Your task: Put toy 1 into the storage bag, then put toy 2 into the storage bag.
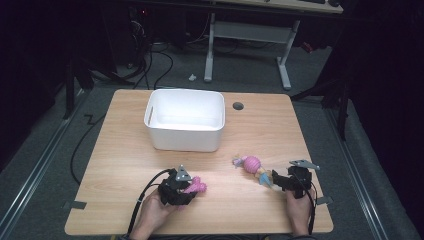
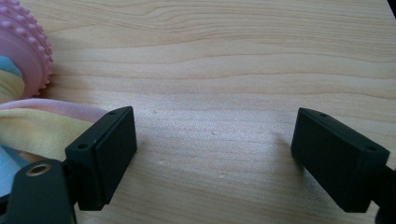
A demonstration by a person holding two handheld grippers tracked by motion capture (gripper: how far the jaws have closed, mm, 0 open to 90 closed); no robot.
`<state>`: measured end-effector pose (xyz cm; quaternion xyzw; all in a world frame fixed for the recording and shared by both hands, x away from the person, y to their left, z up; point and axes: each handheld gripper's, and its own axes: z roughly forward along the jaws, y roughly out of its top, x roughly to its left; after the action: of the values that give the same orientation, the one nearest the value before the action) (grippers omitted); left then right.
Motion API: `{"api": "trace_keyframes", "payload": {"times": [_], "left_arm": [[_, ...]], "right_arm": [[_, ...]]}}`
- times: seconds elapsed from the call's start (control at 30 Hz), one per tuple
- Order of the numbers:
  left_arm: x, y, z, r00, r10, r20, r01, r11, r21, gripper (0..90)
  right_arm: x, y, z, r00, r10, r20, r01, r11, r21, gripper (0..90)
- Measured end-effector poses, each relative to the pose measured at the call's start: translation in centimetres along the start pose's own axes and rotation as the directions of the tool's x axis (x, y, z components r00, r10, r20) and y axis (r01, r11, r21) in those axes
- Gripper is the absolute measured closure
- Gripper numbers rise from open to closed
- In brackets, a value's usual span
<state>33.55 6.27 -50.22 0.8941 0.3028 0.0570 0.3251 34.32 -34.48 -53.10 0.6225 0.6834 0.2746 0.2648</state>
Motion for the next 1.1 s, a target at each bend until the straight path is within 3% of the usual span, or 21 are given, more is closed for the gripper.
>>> {"api": "trace_keyframes", "payload": {"times": [0.13, 0.23, 0.4, 0.73, 0.93, 1.1], "left_arm": [[0.3, 0.2, -0.5, 1.0000, -0.006, -0.003, 0.006, 0.9998, -0.017, 58.7], [0.6, 0.6, -1.3, 0.9996, -0.014, 0.023, 0.014, 0.9994, -0.032, 58.8], [1.5, 1.5, -3.2, 0.9991, -0.023, 0.036, 0.026, 0.9953, -0.093, 58.7], [3.0, 3.2, -6.4, 0.9995, -0.020, -0.026, 0.015, 0.9884, -0.151, 58.8], [3.9, 4.5, -8.3, 0.9989, -0.032, -0.035, 0.026, 0.9838, -0.178, 58.8], [4.2, 5.4, -9.3, 0.9985, -0.027, -0.048, 0.018, 0.9848, -0.173, 58.9]], "right_arm": [[0.0, 0.0, 0.0, 1.0000, 0.000, 0.000, 0.000, 1.0000, 0.000, 13.9], [0.0, 0.0, 0.0, 1.0000, 0.000, 0.000, 0.000, 1.0000, 0.000, 13.9], [0.0, 0.0, 0.0, 1.0000, 0.000, 0.000, 0.000, 1.0000, 0.000, 13.9], [0.0, 0.0, 0.0, 1.0000, -0.002, -0.004, 0.002, 1.0000, 0.000, 14.2], [0.0, 0.0, 0.0, 1.0000, -0.003, -0.006, 0.003, 1.0000, 0.000, 14.2], [0.0, 0.0, 0.0, 1.0000, -0.003, -0.006, 0.003, 1.0000, 0.000, 14.2]]}}
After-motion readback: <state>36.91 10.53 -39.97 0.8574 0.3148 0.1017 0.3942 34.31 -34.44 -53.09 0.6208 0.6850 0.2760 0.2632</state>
